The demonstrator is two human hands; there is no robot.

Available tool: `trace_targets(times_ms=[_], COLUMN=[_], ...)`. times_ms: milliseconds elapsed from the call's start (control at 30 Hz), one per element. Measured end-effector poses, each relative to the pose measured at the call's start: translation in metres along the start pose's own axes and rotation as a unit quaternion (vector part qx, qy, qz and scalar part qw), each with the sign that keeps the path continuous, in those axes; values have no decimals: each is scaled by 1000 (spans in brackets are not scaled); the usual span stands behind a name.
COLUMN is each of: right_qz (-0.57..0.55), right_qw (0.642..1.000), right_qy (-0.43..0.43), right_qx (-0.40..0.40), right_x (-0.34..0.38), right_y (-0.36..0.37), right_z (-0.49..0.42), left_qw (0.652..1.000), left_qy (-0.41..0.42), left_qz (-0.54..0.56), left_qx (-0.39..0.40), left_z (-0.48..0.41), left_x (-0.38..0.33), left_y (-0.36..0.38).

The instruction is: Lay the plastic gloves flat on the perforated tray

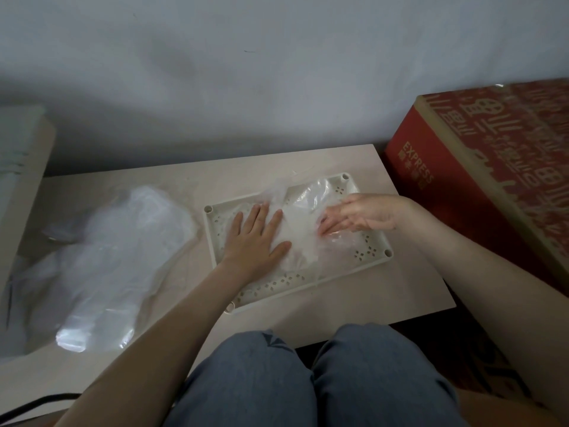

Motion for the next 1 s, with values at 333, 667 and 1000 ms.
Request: trace_targets(times_ms=[333,667,1000], right_qz=[26,40,28], right_qw=[999,996,998], right_qy=[29,57,30], right_qx=[6,48,39], right_x=[7,9,7], right_y=[36,53,46], right_z=[-22,-22,-15], left_qw=[1000,1000,1000], left_qy=[0,-1,3], left_qz=[4,5,13], left_qx=[6,0,21], left_z=[-1,-1,-3], left_x=[0,0,2], left_y=[-2,0,-1])
Point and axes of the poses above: each hand's wrist, its own z-axis away from the middle knuckle, its own y-axis out of the palm, x = y × z, the point moved 1 cm from there along -z, towards the middle knuckle, and after that the axes turned 2 degrees about y, right-handed, at the moved point
